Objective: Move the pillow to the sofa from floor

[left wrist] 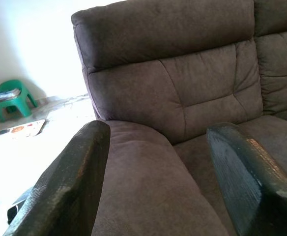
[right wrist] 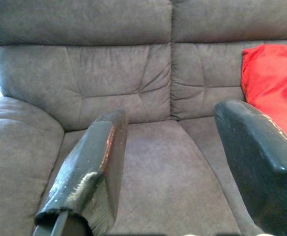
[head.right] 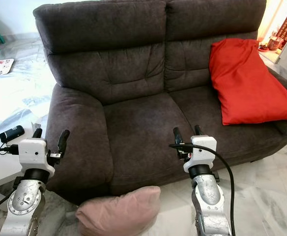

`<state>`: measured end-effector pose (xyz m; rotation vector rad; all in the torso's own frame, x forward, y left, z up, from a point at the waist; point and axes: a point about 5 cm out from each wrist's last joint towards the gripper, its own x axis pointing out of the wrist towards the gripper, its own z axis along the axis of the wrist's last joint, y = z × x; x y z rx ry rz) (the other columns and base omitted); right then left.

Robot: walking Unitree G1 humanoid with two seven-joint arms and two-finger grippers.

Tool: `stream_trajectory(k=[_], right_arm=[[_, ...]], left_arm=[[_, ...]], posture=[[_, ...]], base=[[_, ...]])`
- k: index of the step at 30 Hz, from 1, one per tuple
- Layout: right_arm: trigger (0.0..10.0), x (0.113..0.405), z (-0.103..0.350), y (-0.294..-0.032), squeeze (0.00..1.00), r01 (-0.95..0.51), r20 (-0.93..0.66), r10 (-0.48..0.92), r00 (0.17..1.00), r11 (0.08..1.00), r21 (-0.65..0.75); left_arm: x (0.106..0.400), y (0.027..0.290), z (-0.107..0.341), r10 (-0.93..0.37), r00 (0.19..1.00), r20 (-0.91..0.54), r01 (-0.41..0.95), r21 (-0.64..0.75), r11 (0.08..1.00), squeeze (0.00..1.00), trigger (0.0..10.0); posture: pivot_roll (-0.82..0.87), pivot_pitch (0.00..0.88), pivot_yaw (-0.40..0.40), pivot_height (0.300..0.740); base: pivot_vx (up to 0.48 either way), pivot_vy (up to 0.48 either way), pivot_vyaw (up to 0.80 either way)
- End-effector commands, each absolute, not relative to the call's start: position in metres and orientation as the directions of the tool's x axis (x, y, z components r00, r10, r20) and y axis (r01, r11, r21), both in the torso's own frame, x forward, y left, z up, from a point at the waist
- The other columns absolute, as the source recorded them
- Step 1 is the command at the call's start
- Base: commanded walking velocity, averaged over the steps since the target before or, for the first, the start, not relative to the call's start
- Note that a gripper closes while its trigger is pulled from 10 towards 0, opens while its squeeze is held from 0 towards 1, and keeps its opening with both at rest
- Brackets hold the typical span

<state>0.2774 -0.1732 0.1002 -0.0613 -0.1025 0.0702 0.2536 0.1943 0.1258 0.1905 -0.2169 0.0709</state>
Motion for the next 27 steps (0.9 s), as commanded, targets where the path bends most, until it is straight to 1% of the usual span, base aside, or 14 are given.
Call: stream_trajectory(k=[1, 2, 7, 11, 27], right_arm=[[10.0, 0.2805, 0.1062, -0.1731, 0.00, -0.070, 0.111, 0.078, 0.991, 0.995, -0.073], [10.0, 0.2805, 0.1062, -0.1731, 0.00, -0.070, 0.111, 0.078, 0.991, 0.995, -0.073], [10.0, 0.2806, 0.1044, -0.1748, 0.00, -0.068, 0.102, 0.076, 0.992, 0.995, -0.076], [10.0, 0.2804, 0.1050, -0.1727, 0.00, -0.080, 0.107, 0.089, 0.990, 0.993, -0.083], [10.0, 0.2832, 0.1064, -0.1691, 0.00, -0.114, 0.104, 0.122, 0.987, 0.990, -0.077]], left_arm=[[0.2535, 0.1933, 0.1241, 0.041, 0.978, 0.207, -0.078, 0.176, 0.981, 0.00, 10.0], [0.2535, 0.1933, 0.1241, 0.041, 0.978, 0.207, -0.078, 0.176, 0.981, 0.00, 10.0], [0.2538, 0.1925, 0.1242, 0.040, 0.978, 0.207, -0.077, 0.175, 0.982, 0.00, 10.0], [0.2541, 0.1914, 0.1235, 0.036, 0.979, 0.203, -0.073, 0.175, 0.982, 0.00, 10.0], [0.2541, 0.1874, 0.1223, 0.034, 0.981, 0.189, -0.067, 0.170, 0.983, 0.00, 10.0]], posture=[[0.02, 0.000, 0.015, 0.700], [0.02, 0.000, 0.015, 0.700], [0.02, 0.000, 0.016, 0.665], [0.03, 0.000, 0.014, 0.646], [0.03, 0.007, 0.003, 0.646]], base=[[0.000, 0.000, 0.00], [0.000, 0.000, 0.00], [0.000, 0.000, 0.00], [0.000, 0.000, 0.00], [0.000, 0.000, 0.00]])
